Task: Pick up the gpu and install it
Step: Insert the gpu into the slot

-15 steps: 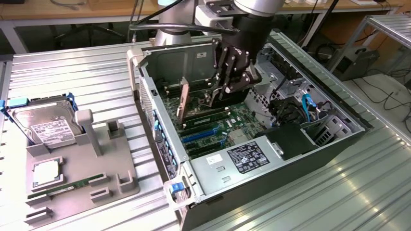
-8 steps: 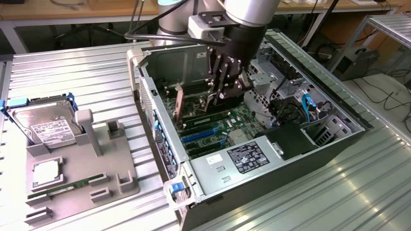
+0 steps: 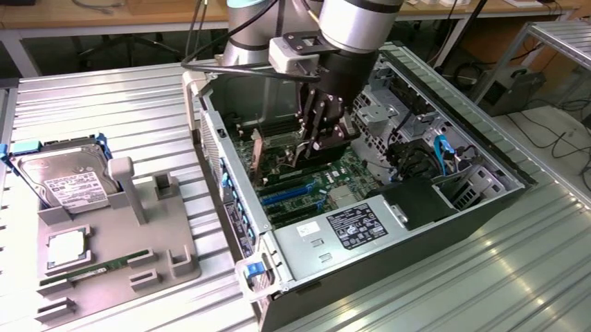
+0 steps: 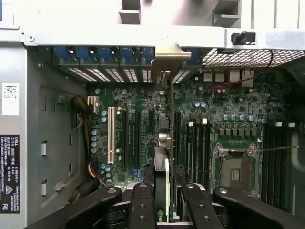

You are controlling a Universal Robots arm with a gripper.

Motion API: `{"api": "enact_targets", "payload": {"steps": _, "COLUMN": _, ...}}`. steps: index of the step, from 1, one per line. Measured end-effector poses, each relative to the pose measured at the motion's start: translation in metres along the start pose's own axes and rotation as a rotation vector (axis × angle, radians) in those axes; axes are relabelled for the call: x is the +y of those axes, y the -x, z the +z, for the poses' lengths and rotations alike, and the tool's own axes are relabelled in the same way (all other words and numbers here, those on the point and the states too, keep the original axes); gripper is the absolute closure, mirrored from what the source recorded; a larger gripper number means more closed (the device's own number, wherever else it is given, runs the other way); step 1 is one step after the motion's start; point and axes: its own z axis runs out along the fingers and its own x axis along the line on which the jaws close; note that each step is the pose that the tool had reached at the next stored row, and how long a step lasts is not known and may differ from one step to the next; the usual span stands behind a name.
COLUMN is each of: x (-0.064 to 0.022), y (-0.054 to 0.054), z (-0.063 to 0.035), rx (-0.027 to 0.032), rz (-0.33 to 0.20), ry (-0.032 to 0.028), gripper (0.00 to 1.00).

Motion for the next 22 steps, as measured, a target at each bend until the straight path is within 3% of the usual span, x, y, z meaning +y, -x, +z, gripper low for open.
{"api": "enact_targets", "payload": {"steps": 5, "x": -0.0006, "y": 0.000, "z": 0.0093, "rx": -0.0001, "rz": 0.000, "ry": -0.0001, "gripper": 0.74}}
{"api": "enact_targets", "payload": {"steps": 18, "x": -0.0007, "y": 0.000, "z": 0.0099, "rx": 0.0000, "rz": 0.000, "ry": 0.0000, "gripper": 0.74}}
{"api": "enact_targets", "payload": {"steps": 22, "x": 0.0009, "y": 0.000, "z": 0.0153, "rx": 0.0000, "rz": 0.001, "ry": -0.0007, "gripper": 0.74}}
